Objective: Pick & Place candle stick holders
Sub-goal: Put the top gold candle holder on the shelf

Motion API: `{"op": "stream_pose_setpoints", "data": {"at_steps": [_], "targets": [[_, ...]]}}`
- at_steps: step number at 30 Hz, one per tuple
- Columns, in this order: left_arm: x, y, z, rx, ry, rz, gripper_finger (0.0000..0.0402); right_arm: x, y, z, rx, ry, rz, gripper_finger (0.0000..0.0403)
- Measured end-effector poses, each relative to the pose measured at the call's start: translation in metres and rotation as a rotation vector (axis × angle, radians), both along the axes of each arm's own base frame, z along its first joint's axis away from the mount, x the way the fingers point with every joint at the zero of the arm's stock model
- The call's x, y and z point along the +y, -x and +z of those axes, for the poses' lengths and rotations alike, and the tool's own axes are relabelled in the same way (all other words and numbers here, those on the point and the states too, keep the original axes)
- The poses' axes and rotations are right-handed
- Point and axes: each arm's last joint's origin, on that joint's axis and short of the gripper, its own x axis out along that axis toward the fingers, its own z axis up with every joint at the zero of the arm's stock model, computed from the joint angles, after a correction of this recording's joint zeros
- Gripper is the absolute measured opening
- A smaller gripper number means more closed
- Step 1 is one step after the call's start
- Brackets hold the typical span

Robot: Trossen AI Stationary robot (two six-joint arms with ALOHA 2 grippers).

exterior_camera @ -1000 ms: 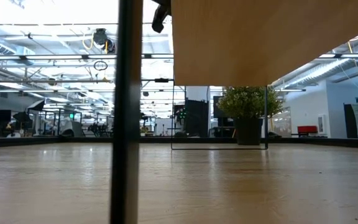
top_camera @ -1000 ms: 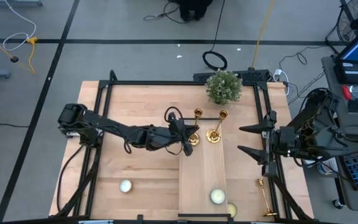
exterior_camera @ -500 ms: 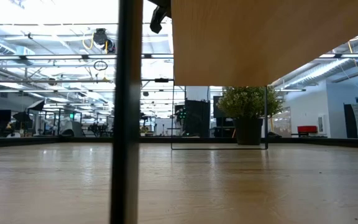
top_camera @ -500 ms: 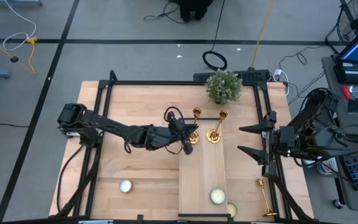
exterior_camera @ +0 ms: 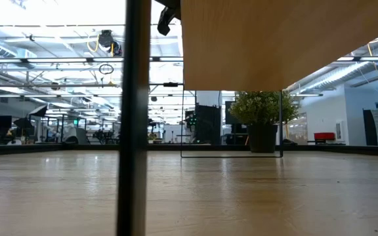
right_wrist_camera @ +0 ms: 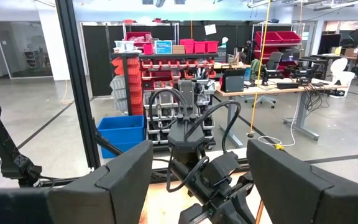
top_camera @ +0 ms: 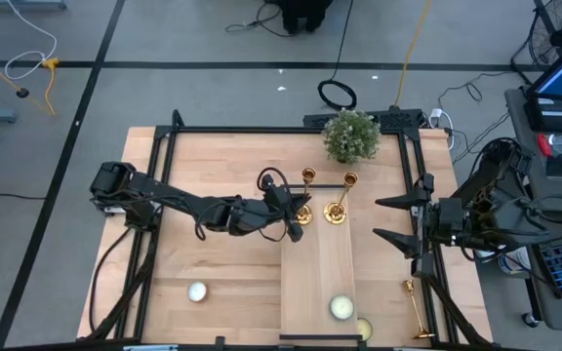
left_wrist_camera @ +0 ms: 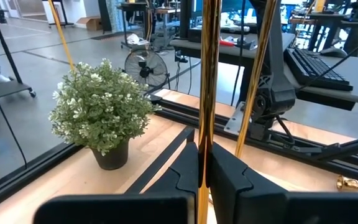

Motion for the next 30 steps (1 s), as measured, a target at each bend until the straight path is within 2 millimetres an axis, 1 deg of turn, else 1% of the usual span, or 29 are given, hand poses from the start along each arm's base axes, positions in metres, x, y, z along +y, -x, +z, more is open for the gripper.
{"op": "stream_pose_setpoints", "data": {"at_steps": [4, 13, 17, 21, 30], "targets": [[0.0002, 0.0005, -0.0016, 0.016, -0.002, 0.01, 0.002, 0.0, 0.0, 0.0, 0.0, 0.0, 0.0, 0.0256], [-0.0014, 0.0008, -0.0024, 0.02, 0.006, -0.005, 0.0016, 0.0, 0.0, 0.0001, -0.001, -0.001, 0.0, 0.0256], [-0.0013, 0.0009, -0.0027, 0.02, 0.01, 0.001, 0.0025, 0.0, 0.0, 0.0, 0.0, -0.001, 0.0, 0.0256], [-0.002, 0.001, -0.0028, 0.021, 0.01, -0.002, 0.0015, 0.0, 0.0, 0.0, 0.0, -0.001, 0.0, 0.0256], [-0.0079, 0.0024, -0.0033, 0.024, -0.002, 0.009, 0.0016, 0.0, 0.0, 0.0001, -0.001, -0.001, 0.0, 0.0256]]}}
